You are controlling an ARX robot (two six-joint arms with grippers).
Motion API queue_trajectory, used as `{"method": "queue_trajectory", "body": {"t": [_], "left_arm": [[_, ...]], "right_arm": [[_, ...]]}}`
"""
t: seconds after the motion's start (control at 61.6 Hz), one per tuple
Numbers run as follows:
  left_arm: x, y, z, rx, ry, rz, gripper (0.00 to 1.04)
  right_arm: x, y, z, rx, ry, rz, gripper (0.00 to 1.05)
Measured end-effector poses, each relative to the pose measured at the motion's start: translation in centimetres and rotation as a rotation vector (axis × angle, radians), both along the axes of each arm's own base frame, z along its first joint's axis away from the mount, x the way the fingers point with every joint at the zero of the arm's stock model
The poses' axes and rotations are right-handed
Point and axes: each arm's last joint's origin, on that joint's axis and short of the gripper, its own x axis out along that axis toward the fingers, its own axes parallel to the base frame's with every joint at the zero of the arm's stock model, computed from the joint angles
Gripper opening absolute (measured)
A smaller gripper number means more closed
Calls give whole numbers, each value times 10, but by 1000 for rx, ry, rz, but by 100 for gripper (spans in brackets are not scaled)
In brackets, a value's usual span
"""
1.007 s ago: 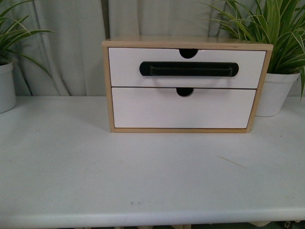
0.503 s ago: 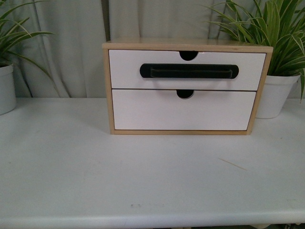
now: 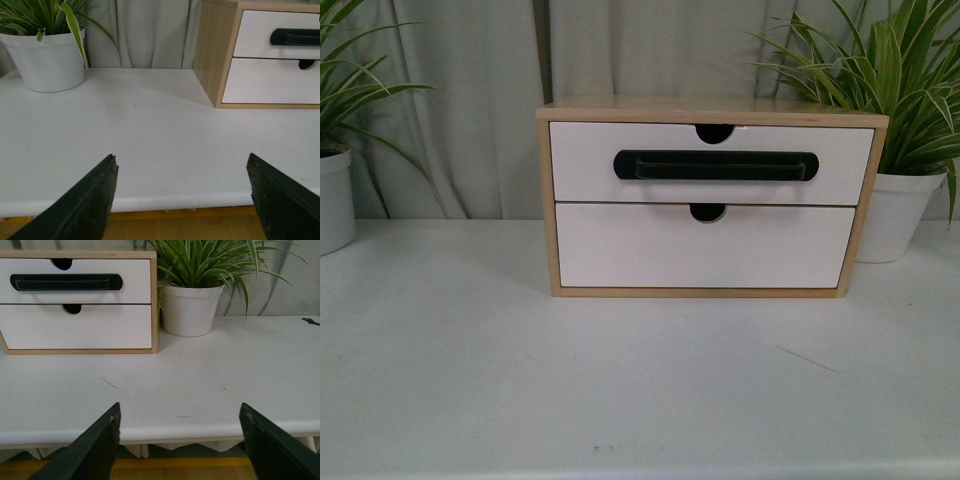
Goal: Close drawer sideways
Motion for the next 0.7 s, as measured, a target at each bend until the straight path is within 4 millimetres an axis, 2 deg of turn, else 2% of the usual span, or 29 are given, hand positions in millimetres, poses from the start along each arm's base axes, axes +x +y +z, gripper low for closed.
{"method": "queue_trajectory", "body": {"t": [0.032,0.081,0.114,0.195,0.698], "left_arm": [[0,0,0,0,0,0,87],[0,0,0,0,0,0,99],[0,0,0,1,0,0,100],[0,0,0,1,0,0,99],[0,0,0,1,0,0,99]], "right_arm": [[0,0,0,0,0,0,79],[0,0,0,0,0,0,93],[0,0,0,1,0,0,98],[0,0,0,2,0,0,95],[0,0,0,2,0,0,96]]}}
